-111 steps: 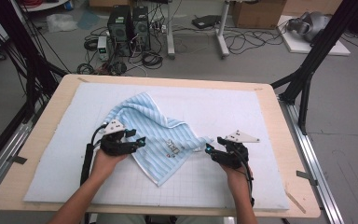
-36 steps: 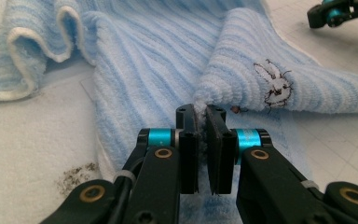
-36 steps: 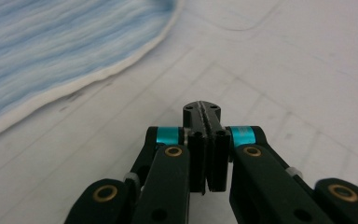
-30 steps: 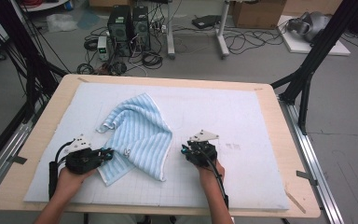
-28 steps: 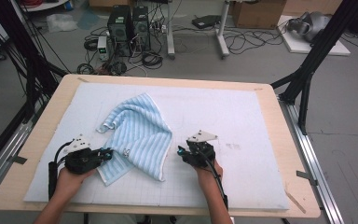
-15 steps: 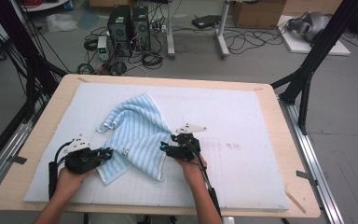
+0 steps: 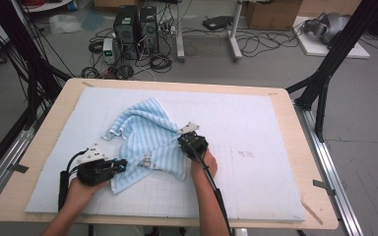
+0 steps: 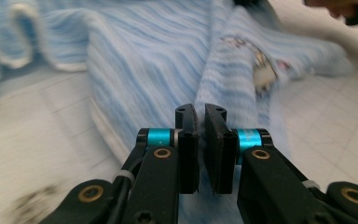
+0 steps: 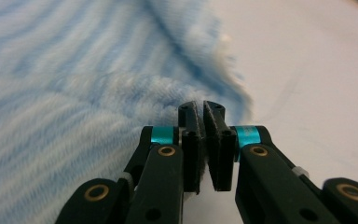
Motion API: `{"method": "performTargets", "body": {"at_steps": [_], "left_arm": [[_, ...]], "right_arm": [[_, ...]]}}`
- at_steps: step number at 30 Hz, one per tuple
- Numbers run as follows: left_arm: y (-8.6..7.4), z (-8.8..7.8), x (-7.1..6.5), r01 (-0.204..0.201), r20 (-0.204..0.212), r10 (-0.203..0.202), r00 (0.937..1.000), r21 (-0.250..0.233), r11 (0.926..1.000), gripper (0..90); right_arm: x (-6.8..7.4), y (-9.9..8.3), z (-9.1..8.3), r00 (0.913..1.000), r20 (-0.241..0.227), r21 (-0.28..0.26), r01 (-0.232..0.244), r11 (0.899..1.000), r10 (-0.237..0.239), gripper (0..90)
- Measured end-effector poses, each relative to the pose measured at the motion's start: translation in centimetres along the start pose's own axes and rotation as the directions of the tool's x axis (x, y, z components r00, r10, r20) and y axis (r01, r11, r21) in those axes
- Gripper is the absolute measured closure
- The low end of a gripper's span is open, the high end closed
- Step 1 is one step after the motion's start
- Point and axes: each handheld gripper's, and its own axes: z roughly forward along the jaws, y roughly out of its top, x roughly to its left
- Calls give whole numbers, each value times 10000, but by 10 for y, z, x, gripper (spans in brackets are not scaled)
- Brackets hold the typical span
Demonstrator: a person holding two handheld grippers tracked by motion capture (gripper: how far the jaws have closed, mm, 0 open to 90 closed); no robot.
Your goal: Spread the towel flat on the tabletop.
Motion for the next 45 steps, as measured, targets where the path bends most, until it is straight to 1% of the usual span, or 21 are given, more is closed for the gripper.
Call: {"method": "performTargets", "body": {"at_steps": [2,3,4,6,8,10,13,14,15,17,20,24,26,29,32,35,37,39,40,43,45], "left_arm": [[2,5,-5,-209,-86,210,9997,146,9997,844],[3,7,-7,-331,-128,335,9994,292,9990,844],[3,7,-7,-341,-148,346,9993,306,9990,842],[3,7,-7,-261,-176,265,9995,259,9993,809],[2,6,-5,-78,-225,82,9997,155,9998,766],[2,5,-4,76,-444,-70,9990,125,9999,685],[2,3,-3,138,-638,-136,9979,17,9999,625],[2,1,-2,206,-715,-208,9972,-33,9998,595],[3,0,-1,231,-741,-237,9970,-94,9997,578],[5,-3,2,314,-791,-334,9963,-269,9991,556],[7,-9,4,435,-761,-478,9960,-572,9974,522],[10,-15,2,251,-718,-312,9969,-845,9961,515],[11,-16,0,238,-582,-295,9979,-959,9951,515],[13,-16,-4,7,-377,-47,9993,-1063,9943,526],[14,-14,-11,-178,-41,175,9998,-1052,9943,556],[14,-9,-17,-417,370,450,9983,-866,9954,587],[13,-6,-20,-465,632,515,9967,-788,9958,600],[13,-2,-23,-595,817,645,9946,-618,9963,601],[13,-1,-25,-634,928,682,9934,-541,9965,601],[12,5,-32,-903,1289,932,9873,-282,9955,600],[11,10,-37,-1166,1303,1162,9846,-46,9932,579]], "right_arm": [[-9,0,1,9960,892,76,26,10000,-33,855],[-13,-1,2,9943,1066,144,-68,9999,52,854],[-19,-3,2,9923,1144,216,-507,9985,479,850],[-26,-7,0,9907,1017,198,-925,9955,901,827],[-27,-10,-8,9909,1137,-51,-718,9974,720,756],[-30,-14,-17,9885,1248,-346,-818,9960,856,668],[-37,-24,-33,9885,606,-943,-1329,9866,1389,592],[-39,-29,-41,9905,261,-1183,-1308,9843,1348,579],[-41,-34,-48,9920,109,-1260,-1231,9844,1254,580],[-43,-42,-58,9931,-113,-1441,-1167,9827,1163,566],[-47,-60,-75,9894,-495,-1759,-1430,9740,1363,546],[-48,-78,-88,9881,-729,-1800,-1467,9727,1356,528],[-48,-88,-93,9858,-935,-1872,-1552,9700,1397,524],[-47,-98,-99,9820,-1151,-1875,-1693,9676,1495,514],[-47,-103,-108,9758,-1397,-2083,-1950,9584,1682,501],[-46,-104,-113,9718,-1697,-2286,-2005,9526,1638,496],[-44,-103,-115,9697,-1870,-2328,-1994,9519,1574,496],[-41,-102,-114,9713,-1948,-2343,-1815,9551,1368,498],[-40,-102,-113,9696,-2020,-2319,-1842,9551,1380,500],[-35,-100,-111,9659,-2336,-2305,-1668,9587,1119,515],[-30,-98,-109,9661,-2415,-2246,-1470,9633,911,519]]}}
